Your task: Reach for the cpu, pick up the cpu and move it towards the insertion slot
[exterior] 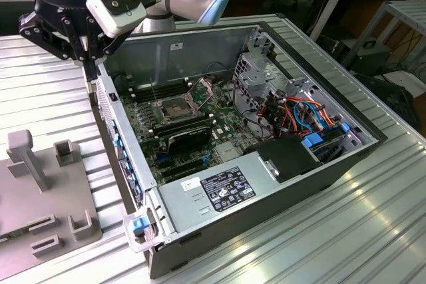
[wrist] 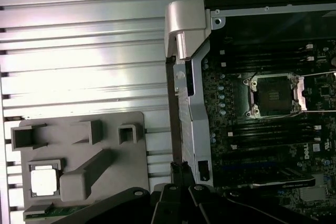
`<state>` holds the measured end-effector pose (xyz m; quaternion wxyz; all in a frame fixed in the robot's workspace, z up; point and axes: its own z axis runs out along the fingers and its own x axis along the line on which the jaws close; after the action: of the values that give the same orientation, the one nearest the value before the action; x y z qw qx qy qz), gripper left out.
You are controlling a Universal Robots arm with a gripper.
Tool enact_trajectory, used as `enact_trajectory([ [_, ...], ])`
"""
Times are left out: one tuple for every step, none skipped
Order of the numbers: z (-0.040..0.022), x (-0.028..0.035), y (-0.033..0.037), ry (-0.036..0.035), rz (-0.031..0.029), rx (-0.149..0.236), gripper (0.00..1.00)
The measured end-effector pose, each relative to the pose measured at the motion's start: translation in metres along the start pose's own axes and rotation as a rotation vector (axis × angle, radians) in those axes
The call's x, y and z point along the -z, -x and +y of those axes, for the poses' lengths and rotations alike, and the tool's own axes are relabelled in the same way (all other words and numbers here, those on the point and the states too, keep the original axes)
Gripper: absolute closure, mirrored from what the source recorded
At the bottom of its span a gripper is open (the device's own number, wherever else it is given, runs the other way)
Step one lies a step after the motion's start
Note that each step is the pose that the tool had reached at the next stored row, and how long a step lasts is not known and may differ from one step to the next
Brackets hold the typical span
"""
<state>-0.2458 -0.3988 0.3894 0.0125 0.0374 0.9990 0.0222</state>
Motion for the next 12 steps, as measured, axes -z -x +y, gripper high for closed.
enact_trajectory([
  [0.0000,0.0000,-0.0006,0.0000,0.0000,0.000,0.89],
  [-0.0001,0.0000,-0.0015,0.0001,0.0000,0.000,0.89],
  [-0.0002,0.0000,-0.0022,0.0002,0.0000,0.000,0.89],
  [-0.0002,0.0000,-0.0029,0.0002,0.0000,0.000,0.89],
  [-0.0003,0.0000,-0.0035,0.0003,0.0000,0.000,0.89],
  [-0.0003,0.0001,-0.0043,0.0003,0.0000,0.000,0.89],
  [-0.0004,0.0001,-0.0051,0.0004,0.0001,0.000,0.89],
  [-0.0005,0.0001,-0.0062,0.0004,0.0000,0.000,0.89],
  [-0.0005,0.0001,-0.0070,0.0005,0.0000,0.000,0.89],
  [-0.0006,0.0001,-0.0079,0.0005,0.0000,0.000,0.89],
  [-0.0007,0.0002,-0.0087,0.0005,0.0001,0.000,0.89],
  [-0.0008,0.0002,-0.0100,0.0006,0.0000,0.000,0.89],
])
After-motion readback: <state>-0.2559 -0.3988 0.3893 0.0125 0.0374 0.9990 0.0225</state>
